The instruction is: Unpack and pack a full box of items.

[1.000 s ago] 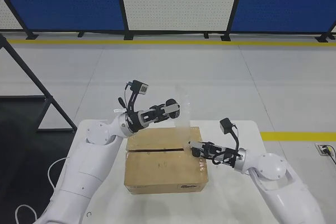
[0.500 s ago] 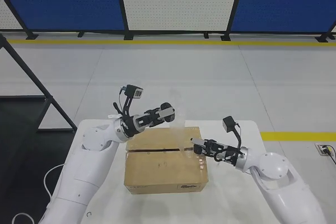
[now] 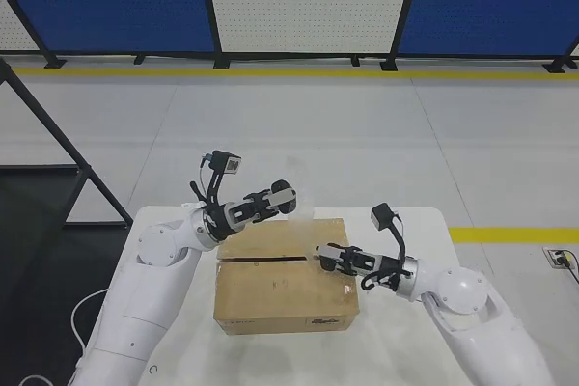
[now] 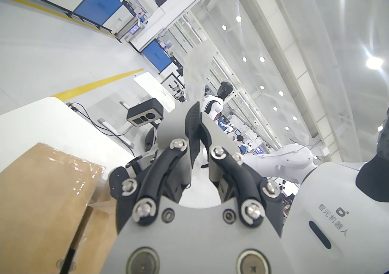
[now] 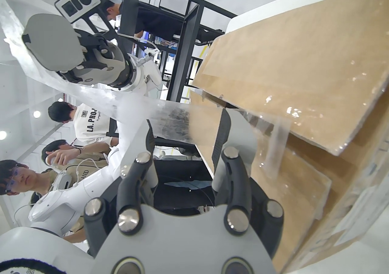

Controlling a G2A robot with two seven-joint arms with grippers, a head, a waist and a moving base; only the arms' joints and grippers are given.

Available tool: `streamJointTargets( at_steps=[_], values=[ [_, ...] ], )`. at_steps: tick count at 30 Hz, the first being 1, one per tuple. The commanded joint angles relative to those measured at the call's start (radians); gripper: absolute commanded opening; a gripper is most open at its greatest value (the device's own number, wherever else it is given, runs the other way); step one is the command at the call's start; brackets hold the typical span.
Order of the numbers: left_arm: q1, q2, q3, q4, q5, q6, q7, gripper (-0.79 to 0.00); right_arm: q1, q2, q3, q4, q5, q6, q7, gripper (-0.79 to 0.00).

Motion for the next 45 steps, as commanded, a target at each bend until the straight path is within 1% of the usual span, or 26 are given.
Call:
streamJointTargets(
  at_steps=[1,7,8,10,11,12,15,16,17,19,21,26,28,29,33,35,45],
  values=[
    [0.002,0.001,0.000,0.001,0.000,0.001,0.002,-0.785,0.008,-0.003,-0.011,0.010,-0.002,0.001,-0.004,-0.348],
    [0.007,0.004,0.000,0.004,-0.006,0.000,0.005,-0.785,0.039,-0.014,-0.039,0.059,0.001,0.024,-0.009,-0.320],
    [0.008,0.004,-0.001,0.004,-0.006,0.000,0.005,-0.770,0.044,-0.016,-0.043,0.066,0.002,0.024,-0.009,-0.320],
    [0.010,0.006,-0.003,0.004,-0.007,-0.001,0.005,-0.643,0.051,-0.019,-0.050,0.076,0.002,0.024,-0.008,-0.317],
    [0.011,0.007,-0.004,0.003,-0.008,-0.001,0.004,-0.533,0.054,-0.021,-0.053,0.080,0.003,0.023,-0.008,-0.317],
    [0.012,0.007,-0.005,0.003,-0.009,-0.001,0.004,-0.480,0.057,-0.022,-0.057,0.084,0.004,0.023,-0.007,-0.314],
    [0.018,0.010,-0.011,0.004,-0.010,-0.003,0.006,-0.400,0.065,-0.026,-0.063,0.095,0.005,0.022,-0.008,-0.317],
    [0.021,0.012,-0.014,0.003,-0.012,-0.004,0.007,-0.271,0.067,-0.027,-0.065,0.098,0.006,0.022,-0.008,-0.317],
    [0.024,0.013,-0.018,0.003,-0.013,-0.004,0.007,-0.212,0.069,-0.028,-0.066,0.101,0.005,0.022,-0.008,-0.311],
    [0.031,0.016,-0.025,0.001,-0.015,-0.006,0.008,-0.179,0.074,-0.030,-0.069,0.107,0.003,0.024,-0.006,-0.314],
    [0.040,0.020,-0.032,-0.003,-0.019,-0.007,0.006,-0.117,0.079,-0.032,-0.071,0.113,0.004,0.026,-0.005,-0.305],
    [0.059,0.028,-0.052,-0.016,-0.017,-0.010,0.013,-0.089,0.091,-0.036,-0.077,0.124,0.004,0.028,-0.001,-0.314],
    [0.068,0.032,-0.060,-0.022,-0.017,-0.010,0.017,-0.018,0.094,-0.038,-0.080,0.127,0.003,0.028,-0.001,-0.314],
    [0.071,0.034,-0.065,-0.026,-0.016,-0.010,0.019,-0.009,0.095,-0.039,-0.080,0.129,0.003,0.028,0.001,-0.308],
    [0.085,0.041,-0.079,-0.036,-0.015,-0.006,0.020,0.000,0.099,-0.042,-0.084,0.138,0.003,0.037,0.003,-0.305],
    [0.090,0.043,-0.084,-0.042,-0.015,-0.003,0.022,0.000,0.103,-0.043,-0.085,0.145,0.002,0.044,0.007,-0.286],
    [0.102,0.049,-0.082,-0.061,-0.023,0.003,0.025,0.000,0.109,-0.048,-0.087,0.167,-0.012,0.071,-0.003,-0.280]
  ],
)
